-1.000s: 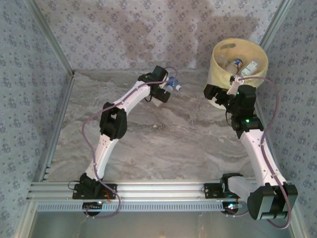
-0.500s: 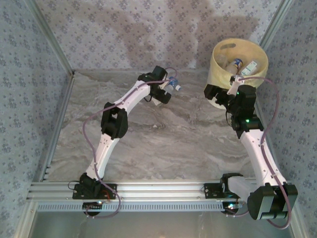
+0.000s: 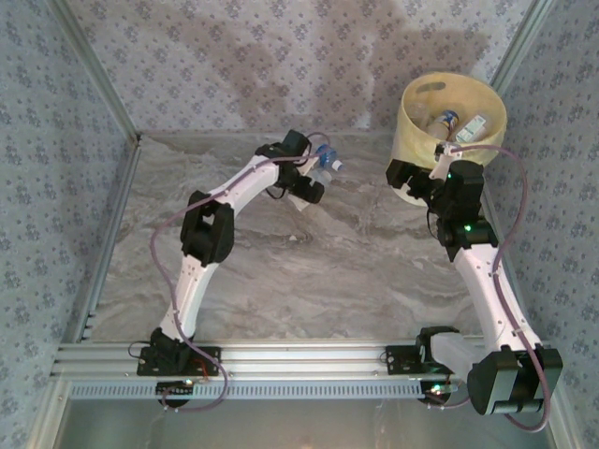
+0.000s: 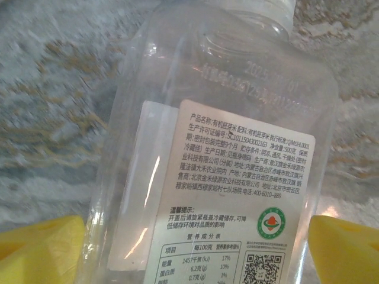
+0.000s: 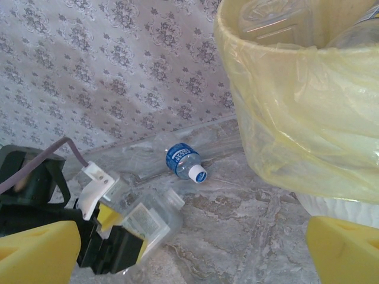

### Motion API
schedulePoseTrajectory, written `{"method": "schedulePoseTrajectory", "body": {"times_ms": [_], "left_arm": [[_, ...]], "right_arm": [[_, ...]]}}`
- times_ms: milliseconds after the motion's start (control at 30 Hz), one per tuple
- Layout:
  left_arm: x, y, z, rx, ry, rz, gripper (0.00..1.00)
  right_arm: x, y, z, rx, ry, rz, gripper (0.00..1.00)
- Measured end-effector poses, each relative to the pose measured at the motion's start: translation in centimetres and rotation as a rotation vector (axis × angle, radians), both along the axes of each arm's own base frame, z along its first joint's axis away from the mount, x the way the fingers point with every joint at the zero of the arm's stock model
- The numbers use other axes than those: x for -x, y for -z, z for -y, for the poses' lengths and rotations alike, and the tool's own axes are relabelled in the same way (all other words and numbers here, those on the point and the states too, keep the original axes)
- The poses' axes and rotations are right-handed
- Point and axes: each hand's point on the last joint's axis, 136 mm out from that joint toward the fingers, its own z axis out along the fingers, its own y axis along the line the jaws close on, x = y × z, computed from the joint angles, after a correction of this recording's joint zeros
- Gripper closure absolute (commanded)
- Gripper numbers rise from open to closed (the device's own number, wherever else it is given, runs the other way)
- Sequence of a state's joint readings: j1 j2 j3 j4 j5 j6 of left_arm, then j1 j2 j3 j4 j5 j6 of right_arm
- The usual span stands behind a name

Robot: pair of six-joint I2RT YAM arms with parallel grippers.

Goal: Put the plastic bottles in the bin

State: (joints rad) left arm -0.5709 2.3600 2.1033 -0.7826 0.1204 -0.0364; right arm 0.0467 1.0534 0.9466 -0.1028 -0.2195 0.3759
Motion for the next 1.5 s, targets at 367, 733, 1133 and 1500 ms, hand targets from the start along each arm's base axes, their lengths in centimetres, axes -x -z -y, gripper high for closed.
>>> {"method": "schedulePoseTrajectory", "body": {"times_ms": [367,733,1133,1500], "left_arm": [[7.3,-0.6,-2.3,0.09,-0.081,-0.101,0.02],[8.3,-4.1,-1.6,0.045,-0.101,0.029,0.02],[7.5,-2.0,-0.5,-0.152,-0.062,0.062,0.02],[7.6,-0.2,-1.2,-0.212,-0.051,0.022,0.02]], "right_arm": [[0.0,0.0,0.1,0.005,0.007,0.001,0.0],[-0.1,0.0,0.2,0.007,0.013,0.001,0.0],[-0.1,0.1,0.3,0.008,0.017,0.0,0.0],[-0.1,0.1,0.3,0.008,0.017,-0.002,0.0]]}}
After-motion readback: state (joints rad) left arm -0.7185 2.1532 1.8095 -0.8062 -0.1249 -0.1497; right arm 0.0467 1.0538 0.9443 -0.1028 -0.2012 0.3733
